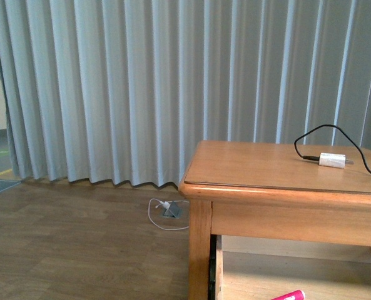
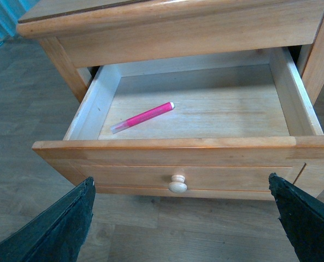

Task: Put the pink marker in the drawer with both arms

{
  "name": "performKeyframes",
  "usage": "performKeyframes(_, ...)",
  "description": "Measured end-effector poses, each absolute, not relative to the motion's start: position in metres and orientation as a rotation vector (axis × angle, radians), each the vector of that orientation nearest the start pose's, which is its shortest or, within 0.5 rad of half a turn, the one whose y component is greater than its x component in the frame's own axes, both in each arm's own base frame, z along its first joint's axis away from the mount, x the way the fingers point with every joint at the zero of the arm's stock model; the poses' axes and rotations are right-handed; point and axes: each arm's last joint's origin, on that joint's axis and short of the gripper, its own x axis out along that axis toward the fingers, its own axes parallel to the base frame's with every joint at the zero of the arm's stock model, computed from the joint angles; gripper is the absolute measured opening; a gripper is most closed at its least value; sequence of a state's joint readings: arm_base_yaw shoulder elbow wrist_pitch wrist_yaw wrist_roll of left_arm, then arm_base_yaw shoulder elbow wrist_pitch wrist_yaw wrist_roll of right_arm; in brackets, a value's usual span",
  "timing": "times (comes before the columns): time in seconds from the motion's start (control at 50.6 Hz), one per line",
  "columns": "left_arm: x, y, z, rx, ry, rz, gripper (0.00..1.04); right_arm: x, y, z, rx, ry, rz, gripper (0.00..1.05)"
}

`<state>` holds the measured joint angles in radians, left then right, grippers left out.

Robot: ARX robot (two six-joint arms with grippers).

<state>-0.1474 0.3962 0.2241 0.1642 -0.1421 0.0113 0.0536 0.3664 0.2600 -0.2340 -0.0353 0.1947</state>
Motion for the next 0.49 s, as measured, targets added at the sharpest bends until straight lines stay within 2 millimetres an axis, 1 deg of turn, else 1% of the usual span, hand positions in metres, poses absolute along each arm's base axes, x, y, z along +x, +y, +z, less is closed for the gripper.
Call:
performKeyframes(0.138,0.12,-0.007,0.209,0.006,0.008,-0.035,0.3,0.114,0.007,0.199,0.189,0.348,0.054,0.96)
performKeyframes(0.158,0.12,-0.006,0.208,0.006,0.008,-0.034,0.28,0.114,0.007,0.199,0.189,0.348,0.055,0.96)
performKeyframes(0.277,0.116,0.0,0.199,0.001,0.005,0.003,0.04,0.114,0.007,0.199,0.189,0.348,0.054,0.96)
performKeyframes(0.494,0.111,0.0,0.187,-0.002,-0.001,-0.002,0.04,0.114,0.007,0.199,0.189,0.348,0.055,0.96)
